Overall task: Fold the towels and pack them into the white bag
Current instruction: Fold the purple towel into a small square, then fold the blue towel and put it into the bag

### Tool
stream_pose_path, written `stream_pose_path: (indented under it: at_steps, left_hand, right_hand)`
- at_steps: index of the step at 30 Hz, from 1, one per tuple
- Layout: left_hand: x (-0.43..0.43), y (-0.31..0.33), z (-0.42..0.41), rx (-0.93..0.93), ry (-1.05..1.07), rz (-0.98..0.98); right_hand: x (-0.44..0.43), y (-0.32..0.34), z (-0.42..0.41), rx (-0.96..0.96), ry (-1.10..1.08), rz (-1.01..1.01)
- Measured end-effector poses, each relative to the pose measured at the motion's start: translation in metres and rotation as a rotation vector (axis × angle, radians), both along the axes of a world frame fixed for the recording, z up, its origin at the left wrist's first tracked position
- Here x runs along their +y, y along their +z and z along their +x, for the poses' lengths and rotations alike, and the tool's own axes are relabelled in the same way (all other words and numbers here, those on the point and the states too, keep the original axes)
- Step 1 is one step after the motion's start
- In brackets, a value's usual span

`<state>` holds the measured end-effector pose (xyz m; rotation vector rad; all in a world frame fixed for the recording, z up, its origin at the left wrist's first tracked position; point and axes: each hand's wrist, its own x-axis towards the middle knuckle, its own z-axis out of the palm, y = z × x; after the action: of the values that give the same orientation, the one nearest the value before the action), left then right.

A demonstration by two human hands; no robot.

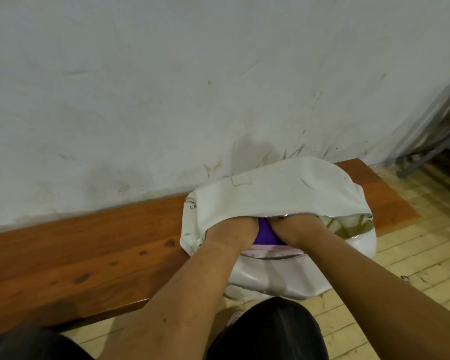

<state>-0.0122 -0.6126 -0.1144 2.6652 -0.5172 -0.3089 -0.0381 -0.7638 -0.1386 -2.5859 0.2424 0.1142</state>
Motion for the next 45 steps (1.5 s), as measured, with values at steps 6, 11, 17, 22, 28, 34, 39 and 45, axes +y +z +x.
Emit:
stream_pose_path:
  at_steps: [6,11,17,22,28,34,39,45]
  left_hand:
    - [0.008,0.015,-0.031,0.038,-0.074,-0.153]
    - [0.046,0.028,-0.062,0.172,-0.075,-0.434]
    - [0.116,0.039,-0.076,0.244,0.098,-0.587]
    - [0.183,0.038,-0.088,0.258,0.122,-0.602]
    - [0.276,0.007,-0.106,0.271,0.197,-0.538]
    - [0.368,-0.002,-0.092,0.188,0.393,-0.391]
    - [0.468,-0.003,-0.047,-0.128,0.677,-0.107]
    - [0.557,-0.019,-0.036,-0.126,0.846,0.197]
  right_hand:
    - [0.002,0.021,-0.018,-0.129,0.035,-0.088]
    - [0.027,0.044,-0.056,-0.381,0.044,-0.076]
    - [0.092,0.046,-0.082,-0.439,-0.057,0.210]
    - [0.152,0.044,-0.082,-0.365,-0.005,0.411]
    - [0.229,0.020,-0.067,-0.254,0.132,0.516]
    - [0.296,-0.011,-0.047,0.001,0.072,0.731]
    - [0.323,-0.007,-0.012,0.253,0.116,0.836]
    - [0.337,-0.028,0.001,0.401,-0.083,1.110]
